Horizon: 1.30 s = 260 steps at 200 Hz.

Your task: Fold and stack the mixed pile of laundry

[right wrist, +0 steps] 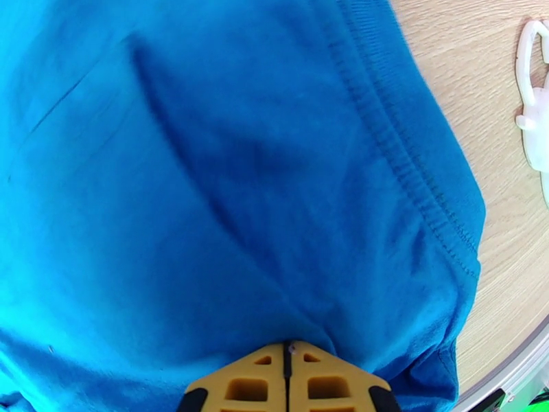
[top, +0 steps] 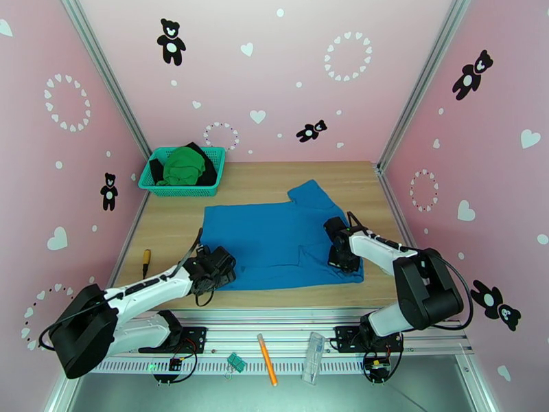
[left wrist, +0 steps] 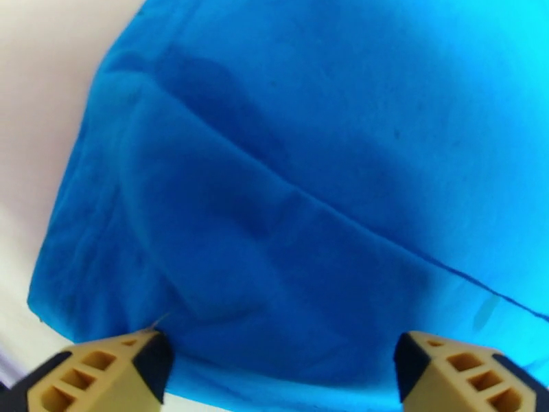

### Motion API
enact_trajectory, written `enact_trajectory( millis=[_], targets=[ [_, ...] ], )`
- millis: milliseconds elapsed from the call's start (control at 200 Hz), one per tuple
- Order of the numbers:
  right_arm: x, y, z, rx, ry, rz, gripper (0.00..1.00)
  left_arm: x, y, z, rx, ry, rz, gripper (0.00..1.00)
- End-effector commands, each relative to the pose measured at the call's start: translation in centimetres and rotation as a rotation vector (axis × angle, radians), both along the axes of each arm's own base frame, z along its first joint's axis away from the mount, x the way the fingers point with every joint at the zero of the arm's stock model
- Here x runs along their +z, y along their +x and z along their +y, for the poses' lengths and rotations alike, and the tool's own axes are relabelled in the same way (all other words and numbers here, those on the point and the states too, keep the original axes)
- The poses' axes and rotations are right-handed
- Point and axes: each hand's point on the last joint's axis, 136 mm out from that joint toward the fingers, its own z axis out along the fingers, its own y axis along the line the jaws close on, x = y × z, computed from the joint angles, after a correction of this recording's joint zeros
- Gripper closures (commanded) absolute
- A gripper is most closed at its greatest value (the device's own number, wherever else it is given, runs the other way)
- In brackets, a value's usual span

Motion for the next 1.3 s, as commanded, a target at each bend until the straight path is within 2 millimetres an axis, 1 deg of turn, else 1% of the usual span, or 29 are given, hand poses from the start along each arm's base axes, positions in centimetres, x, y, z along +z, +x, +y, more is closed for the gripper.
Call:
enact_trajectory(
  millis=[0,55,135,150,170,245,315,370,390,415,491,521,556,596,701,791,846,916,941,1016,1161,1181,1236,1296],
  targets=[
    [1.7,1.0,-0.6,0.036,-0.016,-0.021,0.92,0.8,-3.5,3.0,0.002,0.131,0.198,0.01],
    [3.0,2.0,-0.5,0.06,-0.019,-0.048,0.88,2.3,-1.7,2.6,-0.017,0.138,0.167,0.02],
    [5.3,3.5,-0.4,0.1,-0.021,-0.1,0.79,4.2,1.1,2.3,-0.04,0.16,0.132,0.02],
    [5.8,3.8,-0.4,0.107,-0.022,-0.108,0.78,5.0,2.0,1.9,-0.042,0.155,0.114,0.02],
    [6.4,4.1,-0.3,0.116,-0.021,-0.119,0.76,5.6,2.8,1.9,-0.049,0.164,0.105,0.01],
    [8.6,5.5,0.1,0.16,-0.007,-0.172,0.68,7.5,5.7,1.9,-0.061,0.195,0.073,0.01],
    [10.5,6.9,1.1,0.215,0.032,-0.222,0.64,8.8,8.4,2.4,-0.048,0.204,0.052,0.01],
    [12.0,8.0,2.0,0.267,0.071,-0.258,0.64,9.2,10.6,2.9,-0.03,0.189,0.044,0.03],
    [12.4,8.4,2.3,0.281,0.083,-0.27,0.64,9.1,11.3,3.2,-0.022,0.184,0.049,0.04],
    [13.0,9.0,2.8,0.305,0.099,-0.283,0.64,9.1,12.2,3.4,-0.016,0.174,0.05,0.07],
    [14.3,10.7,3.9,0.371,0.138,-0.314,0.65,8.6,15.2,4.5,0.014,0.154,0.054,0.2],
    [14.7,11.5,4.3,0.394,0.155,-0.322,0.67,8.1,16.3,5.0,0.028,0.144,0.065,0.25],
    [15.1,12.3,4.9,0.421,0.176,-0.332,0.69,7.5,17.7,5.4,0.035,0.13,0.068,0.27],
    [15.4,13.3,5.4,0.441,0.191,-0.337,0.71,6.9,19.2,5.9,0.045,0.12,0.062,0.28],
    [15.2,15.3,6.7,0.474,0.235,-0.34,0.74,5.7,23.0,7.1,0.065,0.095,0.026,0.3],
    [14.3,16.4,7.7,0.484,0.272,-0.323,0.78,4.6,25.7,8.0,0.069,0.084,0.012,0.32],
    [13.6,16.9,7.9,0.481,0.282,-0.313,0.79,3.7,27.1,8.2,0.058,0.073,0.01,0.32],
    [12.7,17.2,8.0,0.471,0.284,-0.294,0.8,2.8,28.5,7.9,0.034,0.061,0.006,0.33],
    [12.4,17.3,8.0,0.467,0.285,-0.289,0.81,2.2,28.7,7.8,0.027,0.057,0.013,0.33],
    [11.6,17.4,8.0,0.457,0.287,-0.271,0.82,1.5,29.6,7.3,0.009,0.036,-0.001,0.34],
    [10.4,17.2,8.0,0.447,0.291,-0.239,0.85,-0.4,29.9,7.7,0.003,0.068,0.023,0.37],
    [10.4,17.1,8.0,0.446,0.29,-0.237,0.86,-0.7,29.9,7.7,-0.001,0.069,0.03,0.39],
    [10.2,16.9,7.9,0.445,0.287,-0.23,0.87,-1.5,29.9,7.7,-0.006,0.07,0.043,0.4],
    [10.1,16.7,7.7,0.444,0.281,-0.222,0.89,-1.5,30.1,7.5,-0.017,0.065,0.036,0.46]
  ],
)
